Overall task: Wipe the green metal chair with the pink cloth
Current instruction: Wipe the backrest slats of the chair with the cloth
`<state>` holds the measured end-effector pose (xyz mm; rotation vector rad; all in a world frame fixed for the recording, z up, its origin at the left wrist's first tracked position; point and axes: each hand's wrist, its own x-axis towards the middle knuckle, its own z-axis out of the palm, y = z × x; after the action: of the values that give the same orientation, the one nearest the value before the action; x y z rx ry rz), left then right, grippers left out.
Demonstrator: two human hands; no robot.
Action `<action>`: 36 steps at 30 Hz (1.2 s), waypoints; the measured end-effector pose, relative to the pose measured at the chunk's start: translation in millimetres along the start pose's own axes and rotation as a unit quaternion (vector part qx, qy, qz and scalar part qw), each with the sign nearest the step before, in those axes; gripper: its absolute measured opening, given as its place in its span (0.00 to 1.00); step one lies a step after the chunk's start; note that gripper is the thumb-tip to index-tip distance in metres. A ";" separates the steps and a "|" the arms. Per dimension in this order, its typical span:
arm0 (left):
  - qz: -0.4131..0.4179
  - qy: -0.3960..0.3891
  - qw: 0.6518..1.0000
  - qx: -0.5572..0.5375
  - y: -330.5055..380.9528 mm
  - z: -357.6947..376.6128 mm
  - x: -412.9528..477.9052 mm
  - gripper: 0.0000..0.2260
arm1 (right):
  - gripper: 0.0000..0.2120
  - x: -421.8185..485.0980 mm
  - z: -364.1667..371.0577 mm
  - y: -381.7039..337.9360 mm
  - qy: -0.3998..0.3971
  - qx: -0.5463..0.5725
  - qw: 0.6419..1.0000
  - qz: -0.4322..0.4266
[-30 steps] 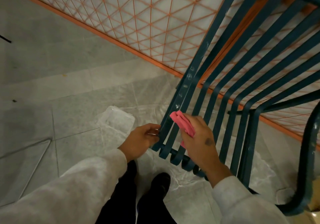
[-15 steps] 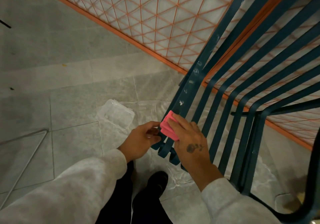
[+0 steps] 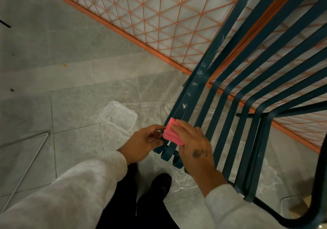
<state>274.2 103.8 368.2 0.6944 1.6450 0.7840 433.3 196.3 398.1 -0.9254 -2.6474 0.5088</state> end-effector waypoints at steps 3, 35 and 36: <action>-0.003 0.007 1.000 0.002 1.0 1.2 -1.4 0.18 | 0.25 17.5 0.8 8.4 0.007 0.019 0.999 0.039; 0.038 0.034 0.998 0.034 1.4 9.7 -8.7 0.15 | 0.17 8.7 11.8 0.9 -0.012 -0.067 0.998 0.006; 0.050 0.034 0.998 0.031 2.7 10.7 -10.1 0.14 | 0.18 2.6 13.5 -0.8 -0.025 -0.077 0.997 -0.004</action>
<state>286.8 98.9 374.7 0.8079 1.7121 0.8386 425.7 194.3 386.8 -0.9555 -2.7658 0.3344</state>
